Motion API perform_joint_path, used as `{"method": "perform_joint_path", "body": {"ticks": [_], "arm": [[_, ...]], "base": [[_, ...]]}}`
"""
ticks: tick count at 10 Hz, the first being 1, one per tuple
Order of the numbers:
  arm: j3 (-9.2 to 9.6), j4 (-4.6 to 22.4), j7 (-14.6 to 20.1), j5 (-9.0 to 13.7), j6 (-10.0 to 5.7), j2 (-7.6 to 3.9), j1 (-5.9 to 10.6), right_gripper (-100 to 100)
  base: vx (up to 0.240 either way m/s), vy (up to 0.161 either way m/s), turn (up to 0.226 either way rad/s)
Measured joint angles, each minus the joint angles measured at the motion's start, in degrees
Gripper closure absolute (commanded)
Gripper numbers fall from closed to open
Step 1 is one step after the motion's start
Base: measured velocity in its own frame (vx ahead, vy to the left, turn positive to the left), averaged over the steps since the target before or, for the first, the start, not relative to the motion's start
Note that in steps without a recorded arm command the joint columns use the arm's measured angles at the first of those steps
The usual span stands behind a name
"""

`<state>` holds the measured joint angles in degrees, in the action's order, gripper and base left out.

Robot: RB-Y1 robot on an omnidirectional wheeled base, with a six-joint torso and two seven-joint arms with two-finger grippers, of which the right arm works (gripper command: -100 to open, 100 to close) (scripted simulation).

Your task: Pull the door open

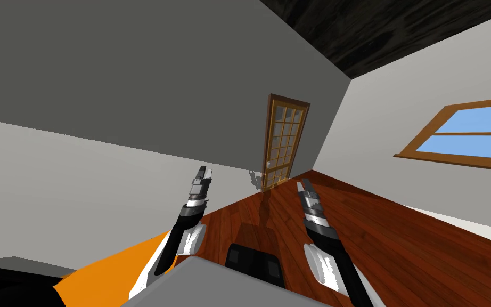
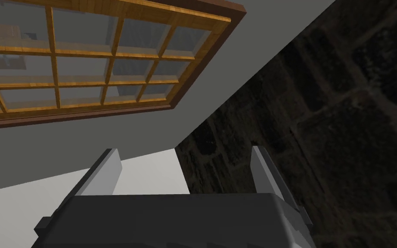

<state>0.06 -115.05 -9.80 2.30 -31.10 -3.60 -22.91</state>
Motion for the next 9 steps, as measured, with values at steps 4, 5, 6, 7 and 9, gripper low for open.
{"method": "perform_joint_path", "body": {"ticks": [4, 5, 6, 7, 9], "arm": [[-0.52, 4.7, -3.5, -1.4, -1.25, -0.65, 1.64, -100], [-0.66, 5.8, -4.4, -1.8, -1.51, -0.85, 1.99, -100], [-0.86, 7.6, -5.3, -2.1, -2.30, -1.08, 2.40, -100], [-1.02, 8.9, -6.3, -2.5, -2.73, -1.23, 2.90, -100], [-1.34, 11.3, -8.2, -3.3, -3.22, -1.57, 3.79, -100]], "base": [[0.087, -0.042, 0.059], [0.095, -0.052, 0.073], [0.092, -0.053, 0.063], [0.091, -0.056, 0.052], [0.099, -0.043, 0.069]]}}
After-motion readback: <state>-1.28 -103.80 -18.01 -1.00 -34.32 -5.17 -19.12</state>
